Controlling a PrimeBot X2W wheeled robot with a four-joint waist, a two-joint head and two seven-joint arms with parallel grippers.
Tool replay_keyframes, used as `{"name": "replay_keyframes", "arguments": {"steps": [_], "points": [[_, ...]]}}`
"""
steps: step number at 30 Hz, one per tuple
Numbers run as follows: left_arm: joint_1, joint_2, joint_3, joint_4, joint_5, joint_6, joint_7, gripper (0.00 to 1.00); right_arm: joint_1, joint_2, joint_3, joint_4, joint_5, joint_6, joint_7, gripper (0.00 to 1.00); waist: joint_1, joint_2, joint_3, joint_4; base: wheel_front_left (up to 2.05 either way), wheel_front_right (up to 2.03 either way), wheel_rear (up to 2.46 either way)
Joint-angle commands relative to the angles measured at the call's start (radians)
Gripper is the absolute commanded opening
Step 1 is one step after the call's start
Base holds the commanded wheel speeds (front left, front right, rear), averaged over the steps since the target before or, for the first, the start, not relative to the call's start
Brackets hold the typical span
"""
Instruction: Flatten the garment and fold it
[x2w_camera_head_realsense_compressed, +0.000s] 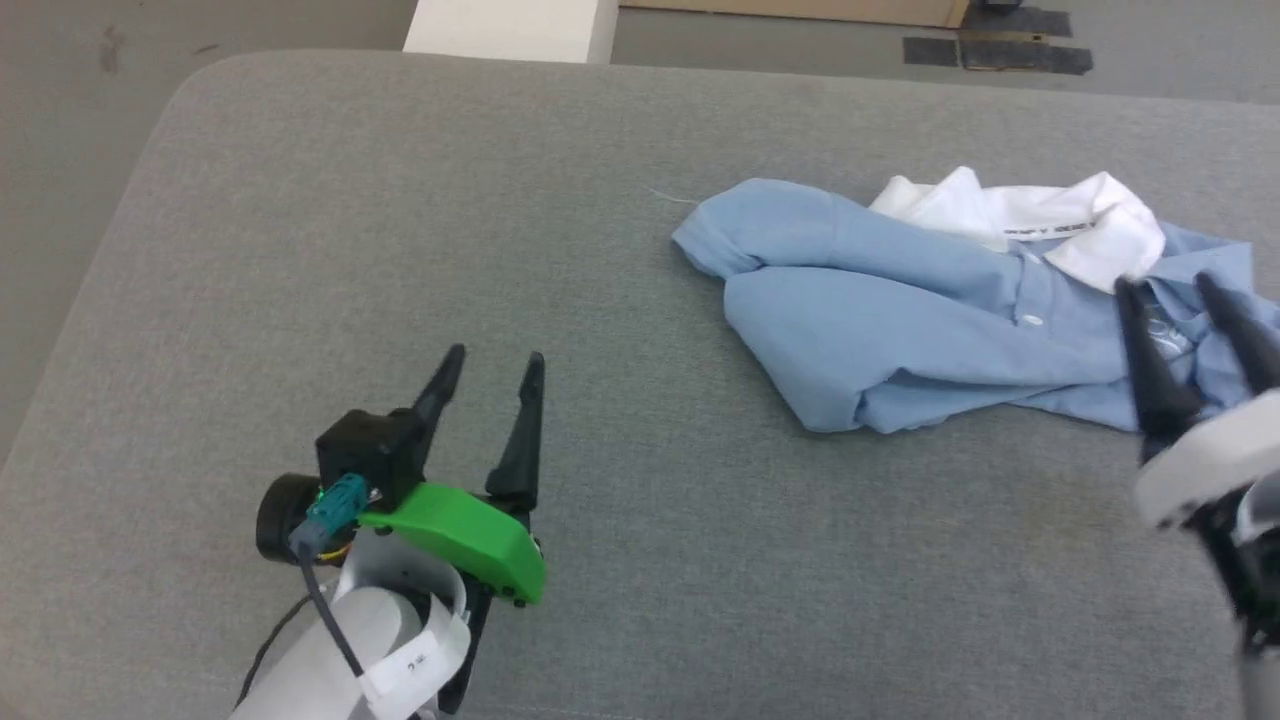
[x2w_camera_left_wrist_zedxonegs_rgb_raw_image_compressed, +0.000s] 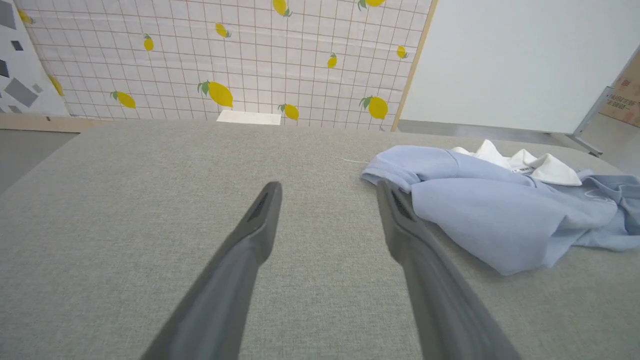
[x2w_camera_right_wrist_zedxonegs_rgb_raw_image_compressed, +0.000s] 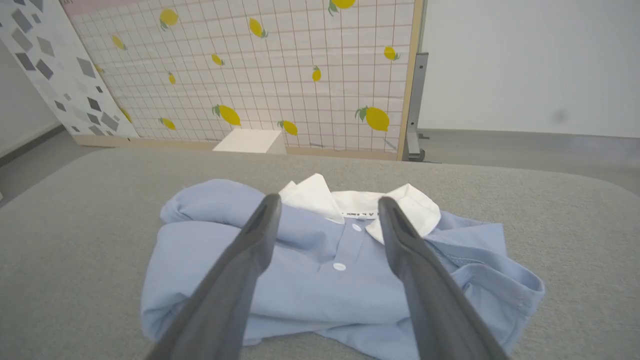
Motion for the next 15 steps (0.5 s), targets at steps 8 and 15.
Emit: {"name": "replay_keyframes", "arguments": {"steps": [8, 15], "points": [[-0.041, 0.029, -0.044, -0.003, -0.050, -0.033, 0.183, 1.00, 0.171, 0.127, 0.010, -0.117, -0.079, -0.001, -0.107, 1.00, 0.0001, 0.0000, 0.027, -0.070, 0.00, 0.00, 0.00], [-0.250, 0.039, -0.054, 0.040, -0.082, -0.039, 0.442, 1.00, 0.193, 0.167, 0.016, -0.177, -0.128, -0.001, -0.110, 1.00, 0.0001, 0.0000, 0.117, -0.137, 0.00, 0.00, 0.00]]}}
